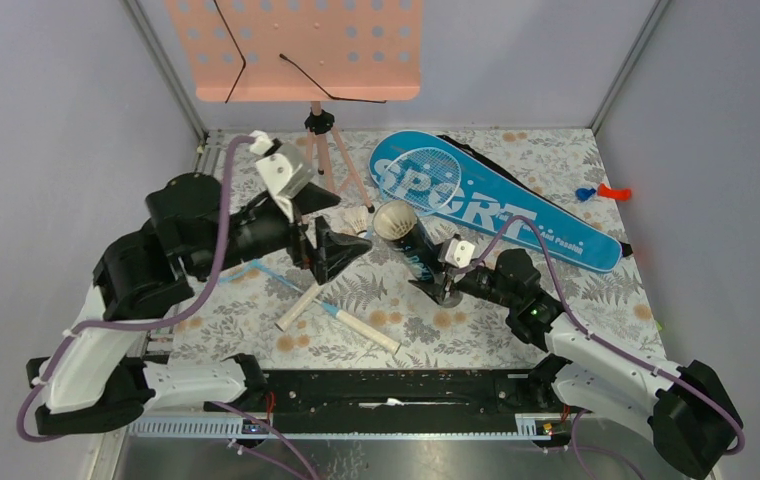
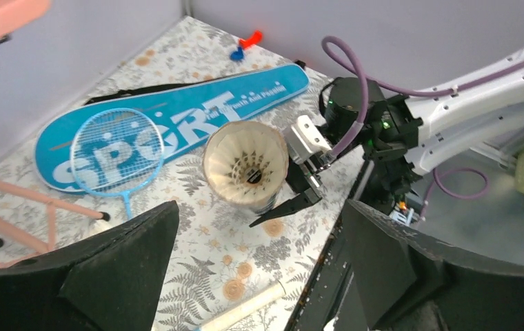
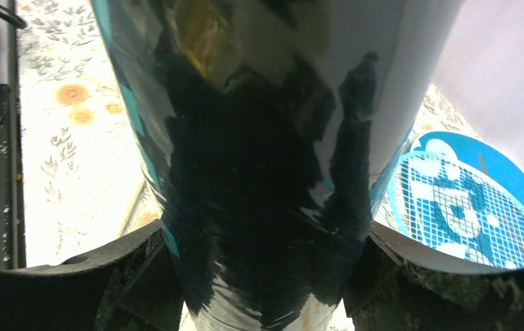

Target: Pack up the badminton gear

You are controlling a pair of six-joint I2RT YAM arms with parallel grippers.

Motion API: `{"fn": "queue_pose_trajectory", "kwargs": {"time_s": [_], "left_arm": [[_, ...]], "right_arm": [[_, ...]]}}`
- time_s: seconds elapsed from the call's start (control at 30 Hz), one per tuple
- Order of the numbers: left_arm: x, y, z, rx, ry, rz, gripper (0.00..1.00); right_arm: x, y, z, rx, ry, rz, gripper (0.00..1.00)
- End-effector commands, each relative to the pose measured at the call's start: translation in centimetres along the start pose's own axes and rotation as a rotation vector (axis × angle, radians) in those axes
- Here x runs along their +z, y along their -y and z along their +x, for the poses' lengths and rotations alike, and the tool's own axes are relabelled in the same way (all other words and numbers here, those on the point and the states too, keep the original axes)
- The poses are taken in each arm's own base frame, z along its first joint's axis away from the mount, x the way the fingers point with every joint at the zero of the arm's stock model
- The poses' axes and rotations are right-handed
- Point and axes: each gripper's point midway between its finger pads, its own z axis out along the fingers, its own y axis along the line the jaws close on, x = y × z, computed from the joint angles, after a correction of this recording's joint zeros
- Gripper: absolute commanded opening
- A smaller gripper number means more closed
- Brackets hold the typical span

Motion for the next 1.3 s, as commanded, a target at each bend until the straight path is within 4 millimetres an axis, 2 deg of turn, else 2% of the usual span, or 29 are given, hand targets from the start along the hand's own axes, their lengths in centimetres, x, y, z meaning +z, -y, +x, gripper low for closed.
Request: {"fn": "queue_pose_trajectory", "kwargs": {"time_s": [0.0,0.1,0.23,0.33,0.47,0.63,0.8,0.97,1.07,1.27], "left_arm": [[-1.7,-3.0,-1.4,-0.031,0.144,-0.179,0.99],[-1.1,-6.5,1.3,-0.074,0.153,-0.368,0.99],[0.1,-11.5,6.5,-0.156,0.139,-0.618,0.99],[3.0,-14.0,11.3,-0.251,0.082,-0.605,0.99],[7.2,-18.3,16.4,-0.318,0.045,-0.574,0.99],[11.0,-24.4,21.1,-0.269,0.027,-0.706,0.99],[14.5,-29.0,25.4,-0.355,-0.084,-0.769,0.99],[16.7,-32.2,29.7,-0.562,-0.113,-0.785,0.99],[16.8,-33.7,30.9,-0.655,-0.082,-0.813,0.99],[17.6,-34.0,32.8,-0.686,-0.105,-0.806,0.98]], "right_arm": [[-0.2,3.3,-4.2,-0.014,0.094,0.143,0.14],[-0.9,4.9,-4.4,0.023,0.092,0.244,0.15],[-2.1,6.2,-4.6,0.058,0.092,0.346,0.15],[-2.8,6.3,-5.2,0.057,0.107,0.364,0.16],[-3.3,6.1,-5.5,0.058,0.121,0.367,0.16],[-3.5,6.1,-5.2,0.04,0.116,0.37,0.17],[-3.4,5.6,-5.1,0.025,0.118,0.343,0.17],[-3.5,5.1,-5.3,0.016,0.131,0.323,0.17],[-3.6,5.1,-5.4,0.012,0.135,0.322,0.17],[-3.5,5.1,-5.3,0.005,0.132,0.321,0.18]]}}
